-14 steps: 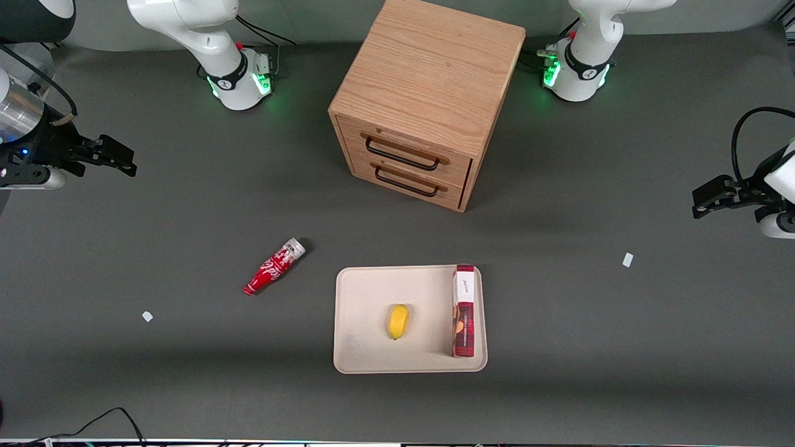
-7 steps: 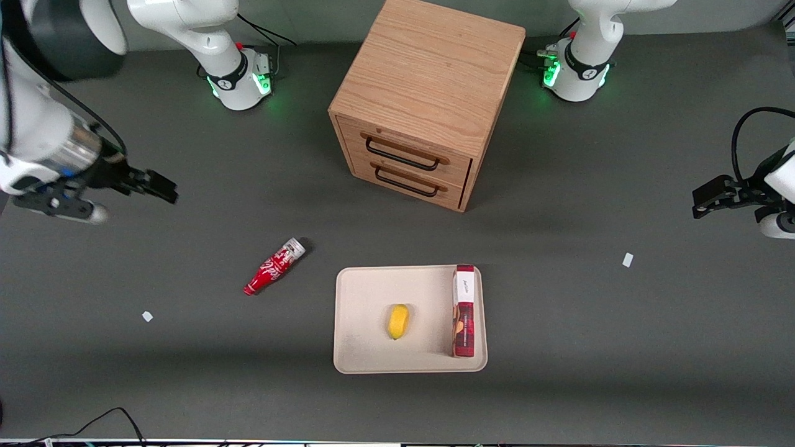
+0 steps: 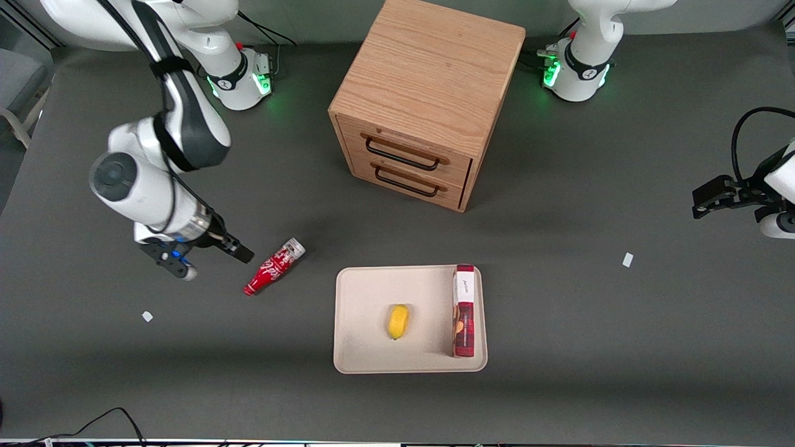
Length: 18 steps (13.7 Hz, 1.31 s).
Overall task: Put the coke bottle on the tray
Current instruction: 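Close the right gripper around the bottle and lift it upright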
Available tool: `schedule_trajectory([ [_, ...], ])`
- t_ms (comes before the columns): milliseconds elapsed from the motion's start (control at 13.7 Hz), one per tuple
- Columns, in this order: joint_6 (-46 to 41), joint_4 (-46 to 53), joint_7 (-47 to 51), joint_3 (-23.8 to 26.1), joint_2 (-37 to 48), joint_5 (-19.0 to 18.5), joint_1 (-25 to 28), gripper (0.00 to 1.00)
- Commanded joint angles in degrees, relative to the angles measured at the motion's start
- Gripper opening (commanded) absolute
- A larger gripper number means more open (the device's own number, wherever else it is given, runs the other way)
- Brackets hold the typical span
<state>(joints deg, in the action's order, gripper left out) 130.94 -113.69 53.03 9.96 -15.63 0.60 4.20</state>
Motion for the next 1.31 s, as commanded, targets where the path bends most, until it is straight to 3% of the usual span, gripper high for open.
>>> schedule_trajectory([
  [0,10.69,-3.89,6.46,0.15,-4.13,0.37,-0.07,1.00],
  [365,22.77,-4.70,8.40,0.15,-13.01,0.28,0.19,1.00],
  [656,25.60,-4.44,9.11,0.06,-16.36,0.28,1.07,1.00],
  [729,25.51,-4.44,9.03,0.06,-16.27,0.19,1.16,0.82],
  [875,25.42,-4.35,9.02,0.06,-16.18,-0.16,1.16,0.37],
  [1021,25.16,-4.35,8.94,0.06,-15.84,-0.16,1.16,0.08],
  [1094,25.07,-4.35,8.94,0.06,-15.75,-0.16,1.16,0.00],
  [1240,25.07,-4.35,8.94,0.06,-15.66,-0.16,1.16,0.00],
])
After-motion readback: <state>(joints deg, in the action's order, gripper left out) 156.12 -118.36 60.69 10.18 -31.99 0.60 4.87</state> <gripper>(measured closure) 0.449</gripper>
